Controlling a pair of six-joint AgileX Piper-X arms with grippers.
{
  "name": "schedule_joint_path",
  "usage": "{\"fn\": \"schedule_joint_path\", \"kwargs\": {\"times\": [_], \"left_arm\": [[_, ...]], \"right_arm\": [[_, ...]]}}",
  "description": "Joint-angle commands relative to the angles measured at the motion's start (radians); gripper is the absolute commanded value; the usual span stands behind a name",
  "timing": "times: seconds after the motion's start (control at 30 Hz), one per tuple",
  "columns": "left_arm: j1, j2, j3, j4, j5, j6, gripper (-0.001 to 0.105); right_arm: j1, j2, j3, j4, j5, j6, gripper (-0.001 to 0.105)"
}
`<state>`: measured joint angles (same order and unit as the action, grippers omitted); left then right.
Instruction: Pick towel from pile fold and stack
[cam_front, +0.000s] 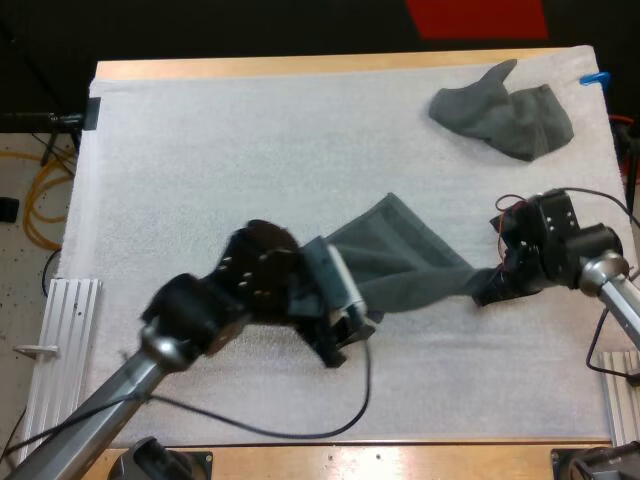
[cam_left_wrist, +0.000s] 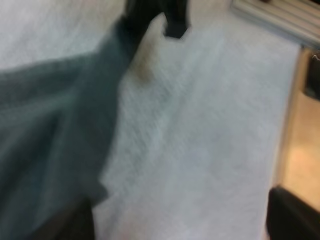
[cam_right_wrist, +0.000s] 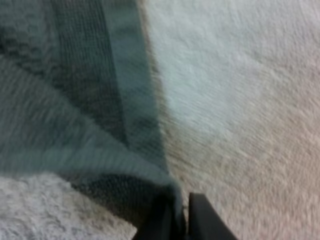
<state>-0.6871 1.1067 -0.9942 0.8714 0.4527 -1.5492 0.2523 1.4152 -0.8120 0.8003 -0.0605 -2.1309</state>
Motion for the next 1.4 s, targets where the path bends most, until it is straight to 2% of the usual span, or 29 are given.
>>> {"fn": "schedule_joint_path", "kwargs": {"times": [0.0, 0.13, 0.27, 0.47, 0.6, 0.67, 0.77, 0.87, 0.9, 1.0, 1.03, 1.17, 1.27, 1.37], "left_arm": [[-0.015, 0.021, 0.000, -0.034, -0.048, 0.005, 0.068], [-0.075, 0.127, 0.000, -0.086, -0.117, 0.005, 0.068], [-0.139, 0.225, 0.000, -0.128, -0.194, 0.005, 0.068], [-0.179, 0.379, 0.000, -0.153, -0.419, 0.005, 0.068], [-0.170, 0.460, 0.000, -0.155, -0.607, 0.005, 0.068], [-0.164, 0.487, 0.000, -0.162, -0.655, 0.005, 0.068], [-0.155, 0.517, 0.000, -0.166, -0.661, 0.005, 0.066], [-0.145, 0.524, 0.000, -0.155, -0.667, 0.005, 0.051], [-0.142, 0.520, -0.003, -0.149, -0.668, 0.005, 0.042], [-0.139, 0.497, -0.004, -0.135, -0.668, 0.002, 0.005], [-0.139, 0.481, -0.004, -0.133, -0.666, 0.003, 0.000], [-0.139, 0.417, -0.004, -0.123, -0.650, 0.002, 0.000], [-0.139, 0.341, -0.017, -0.093, -0.605, -0.019, 0.000], [-0.139, 0.266, -0.042, -0.068, -0.463, -0.058, 0.000]], "right_arm": [[-0.004, -0.016, 0.021, -0.021, 0.031, 0.041, 0.001], [-0.004, -0.025, 0.072, -0.062, 0.060, 0.152, 0.001], [-0.004, -0.025, 0.099, -0.095, 0.060, 0.218, 0.001], [-0.004, -0.025, 0.101, -0.105, 0.060, 0.223, 0.001], [-0.004, -0.025, 0.101, -0.105, 0.060, 0.223, 0.001], [-0.004, -0.025, 0.101, -0.105, 0.060, 0.223, 0.001], [-0.004, -0.025, 0.101, -0.105, 0.060, 0.223, 0.001], [-0.004, -0.028, 0.101, -0.105, 0.060, 0.223, 0.001], [-0.004, -0.032, 0.101, -0.105, 0.055, 0.223, 0.001], [-0.004, -0.069, 0.101, -0.105, 0.048, 0.223, 0.001], [-0.004, -0.091, 0.101, -0.105, 0.048, 0.223, 0.001], [-0.004, -0.196, 0.096, -0.105, 0.048, 0.219, 0.001], [-0.004, -0.301, 0.075, -0.105, 0.048, 0.212, 0.001], [-0.002, -0.409, 0.030, -0.086, 0.027, 0.205, 0.001]]}}
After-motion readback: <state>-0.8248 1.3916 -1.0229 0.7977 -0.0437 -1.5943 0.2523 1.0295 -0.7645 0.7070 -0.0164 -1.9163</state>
